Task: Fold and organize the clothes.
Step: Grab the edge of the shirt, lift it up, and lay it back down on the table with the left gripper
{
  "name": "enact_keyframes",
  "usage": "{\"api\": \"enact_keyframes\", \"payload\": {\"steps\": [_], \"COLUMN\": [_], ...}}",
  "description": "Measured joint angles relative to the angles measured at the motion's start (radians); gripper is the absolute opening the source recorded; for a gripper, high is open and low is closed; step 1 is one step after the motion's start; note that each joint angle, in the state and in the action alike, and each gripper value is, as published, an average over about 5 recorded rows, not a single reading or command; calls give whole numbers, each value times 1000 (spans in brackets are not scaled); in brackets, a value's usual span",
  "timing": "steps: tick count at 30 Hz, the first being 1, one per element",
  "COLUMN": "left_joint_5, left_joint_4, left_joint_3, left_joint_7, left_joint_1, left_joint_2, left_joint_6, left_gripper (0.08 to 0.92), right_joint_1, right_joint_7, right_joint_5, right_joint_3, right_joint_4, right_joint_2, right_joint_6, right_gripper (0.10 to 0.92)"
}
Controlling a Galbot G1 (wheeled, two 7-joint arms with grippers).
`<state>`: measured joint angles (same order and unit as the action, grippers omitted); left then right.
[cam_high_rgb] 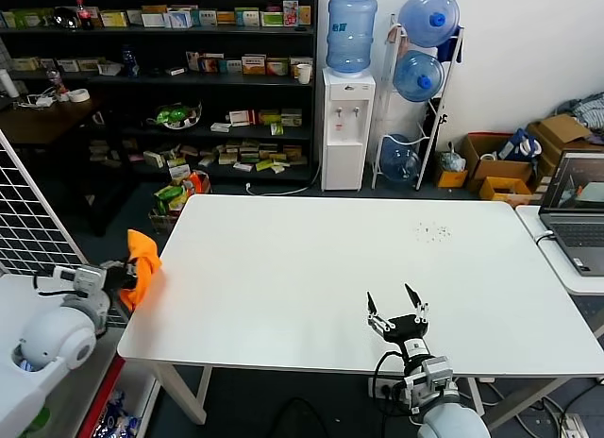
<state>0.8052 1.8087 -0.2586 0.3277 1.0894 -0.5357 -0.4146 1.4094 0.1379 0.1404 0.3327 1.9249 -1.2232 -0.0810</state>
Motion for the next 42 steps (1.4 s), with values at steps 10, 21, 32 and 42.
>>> {"api": "enact_keyframes", "payload": {"steps": [10, 21, 32, 42], "left_joint_5": [48, -12, -126, -148], "left_joint_4": [157, 108, -93, -221], "left_joint_3": [68, 192, 284, 322], "left_joint_7": [78, 107, 116, 76], "left_joint_1": [45, 18, -45, -88], "left_joint_2": [-121, -400, -760, -958], "left_joint_6": [-30, 7, 103, 245], "left_gripper": [129, 129, 129, 280], "right_joint_1": [9, 30, 50, 33], "right_joint_7": [-1, -38, -104, -123], "right_joint_5": [-13, -12, 18, 39], "right_joint_3": [4, 30, 109, 143], "right_joint_4": [3, 11, 4, -22], "right_joint_2": [-6, 6, 15, 12], "right_joint_6": [4, 47, 80, 76], "right_gripper": [823, 823, 823, 823]}}
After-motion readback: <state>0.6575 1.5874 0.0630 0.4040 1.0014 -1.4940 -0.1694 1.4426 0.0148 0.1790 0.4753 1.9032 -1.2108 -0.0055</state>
